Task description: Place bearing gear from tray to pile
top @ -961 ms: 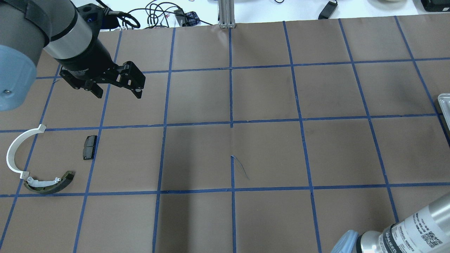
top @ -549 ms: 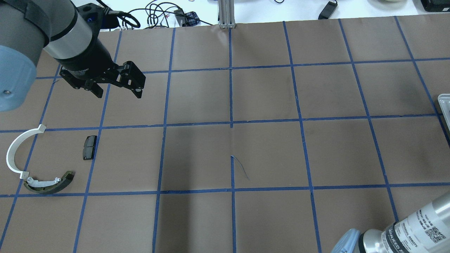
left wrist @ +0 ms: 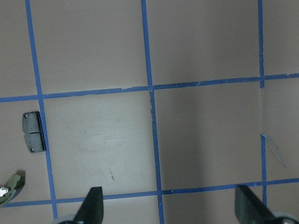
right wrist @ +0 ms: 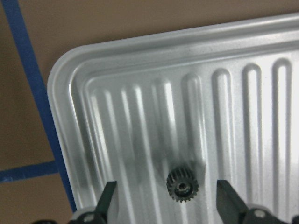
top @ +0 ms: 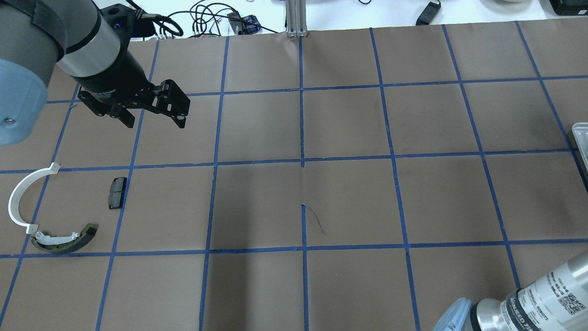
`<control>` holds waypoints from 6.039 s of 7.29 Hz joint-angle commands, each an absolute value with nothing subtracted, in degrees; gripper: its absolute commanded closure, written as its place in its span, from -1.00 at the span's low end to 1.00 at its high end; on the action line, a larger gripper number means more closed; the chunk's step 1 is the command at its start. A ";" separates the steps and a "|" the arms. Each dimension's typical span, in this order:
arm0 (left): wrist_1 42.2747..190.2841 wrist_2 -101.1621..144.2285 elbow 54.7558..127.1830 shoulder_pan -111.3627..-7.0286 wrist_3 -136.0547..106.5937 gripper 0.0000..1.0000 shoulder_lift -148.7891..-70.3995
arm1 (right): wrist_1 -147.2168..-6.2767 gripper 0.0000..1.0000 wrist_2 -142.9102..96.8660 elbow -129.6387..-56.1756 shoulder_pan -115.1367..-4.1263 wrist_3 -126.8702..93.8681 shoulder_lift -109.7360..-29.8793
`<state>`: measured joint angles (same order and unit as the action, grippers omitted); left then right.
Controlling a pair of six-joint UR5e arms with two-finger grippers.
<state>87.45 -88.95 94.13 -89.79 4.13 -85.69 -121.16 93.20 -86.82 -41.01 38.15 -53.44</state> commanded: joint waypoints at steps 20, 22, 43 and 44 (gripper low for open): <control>87.45 -88.95 94.13 -89.82 4.04 -1.00 -85.69 | -106.87 1.00 89.30 -90.95 -79.30 -6.33 -69.51; 87.45 -88.95 94.13 -89.82 4.04 -1.00 -85.69 | -108.45 1.00 87.54 -92.20 -93.01 -23.39 -70.05; 54.61 -88.68 106.17 -103.51 -17.29 -1.00 -107.80 | -112.94 -1.00 83.58 -94.57 -76.35 36.87 -74.18; 51.10 -88.68 106.00 -105.71 -18.01 -1.00 -110.63 | -112.50 -1.00 83.24 -94.66 -71.16 49.62 -74.18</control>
